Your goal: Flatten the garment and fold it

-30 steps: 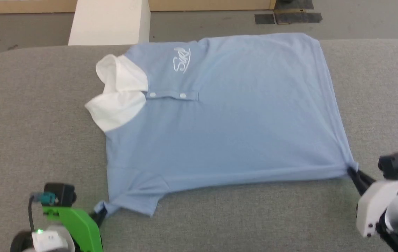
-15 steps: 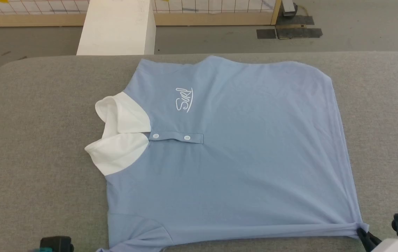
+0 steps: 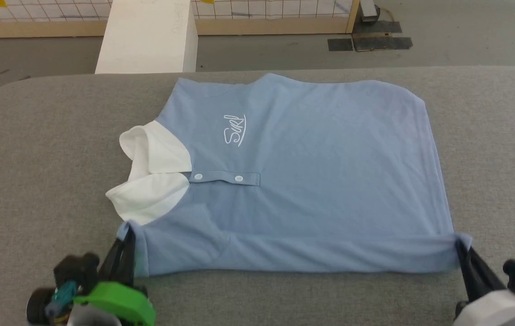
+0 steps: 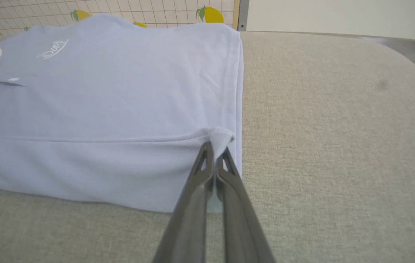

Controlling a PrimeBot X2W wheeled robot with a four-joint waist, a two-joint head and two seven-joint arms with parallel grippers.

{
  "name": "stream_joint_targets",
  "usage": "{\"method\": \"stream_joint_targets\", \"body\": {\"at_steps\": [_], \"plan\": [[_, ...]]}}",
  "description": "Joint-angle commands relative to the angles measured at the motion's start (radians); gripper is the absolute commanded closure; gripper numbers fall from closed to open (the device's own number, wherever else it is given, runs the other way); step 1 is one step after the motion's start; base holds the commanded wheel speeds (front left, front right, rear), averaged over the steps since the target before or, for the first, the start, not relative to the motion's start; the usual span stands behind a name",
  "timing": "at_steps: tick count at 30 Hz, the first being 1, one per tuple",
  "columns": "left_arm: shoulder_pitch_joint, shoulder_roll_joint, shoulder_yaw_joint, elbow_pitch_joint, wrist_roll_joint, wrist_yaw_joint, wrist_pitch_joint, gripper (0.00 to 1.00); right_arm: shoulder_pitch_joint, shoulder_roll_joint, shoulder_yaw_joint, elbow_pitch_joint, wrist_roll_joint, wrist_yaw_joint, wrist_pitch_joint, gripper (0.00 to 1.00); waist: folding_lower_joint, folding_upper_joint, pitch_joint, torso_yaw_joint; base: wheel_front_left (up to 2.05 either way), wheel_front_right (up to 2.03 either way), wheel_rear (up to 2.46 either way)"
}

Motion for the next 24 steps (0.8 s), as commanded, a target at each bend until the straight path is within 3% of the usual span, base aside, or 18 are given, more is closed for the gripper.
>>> {"method": "stream_joint_targets", "body": {"at_steps": [1, 11, 24], "plan": [[-0.041, -0.001, -0.006, 0.016, 0.018, -0.009, -0.010, 1.00, -0.034, -0.014, 0.010, 0.006, -0.010, -0.002, -0.010, 1.00, 0.0001, 0.0000, 0.007, -0.005, 0.00, 0.00, 0.00], [-0.276, 0.025, -0.025, 0.019, 0.070, -0.026, 0.054, 1.00, -0.232, -0.091, 0.051, 0.045, -0.013, -0.002, 0.055, 1.00, 0.0001, 0.0000, 0.084, -0.022, 0.00, 0.00, 0.00], [-0.458, 0.061, -0.024, 0.164, -0.022, -0.072, 0.345, 1.00, -0.450, -0.114, 0.068, 0.178, 0.077, -0.002, 0.361, 1.00, 0.0001, 0.0000, 0.188, -0.030, 0.00, 0.00, 0.00]]}}
